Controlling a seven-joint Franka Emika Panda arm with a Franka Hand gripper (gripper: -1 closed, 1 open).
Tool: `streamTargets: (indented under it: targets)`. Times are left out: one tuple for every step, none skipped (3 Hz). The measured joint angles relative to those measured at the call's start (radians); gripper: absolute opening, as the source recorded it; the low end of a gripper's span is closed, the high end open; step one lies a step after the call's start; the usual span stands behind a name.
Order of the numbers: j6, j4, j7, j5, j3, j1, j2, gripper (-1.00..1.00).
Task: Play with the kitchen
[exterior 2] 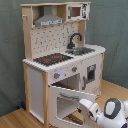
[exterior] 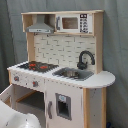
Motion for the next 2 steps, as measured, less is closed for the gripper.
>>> streamTargets:
  targets:
    - [0.005, -0.071, 0.074, 0.0, 0.007, 0.0, 0.0, -1.0]
    - [0.008, -0.149, 0.128, 0.001, -0.025, -0.018, 0.0, -1.0]
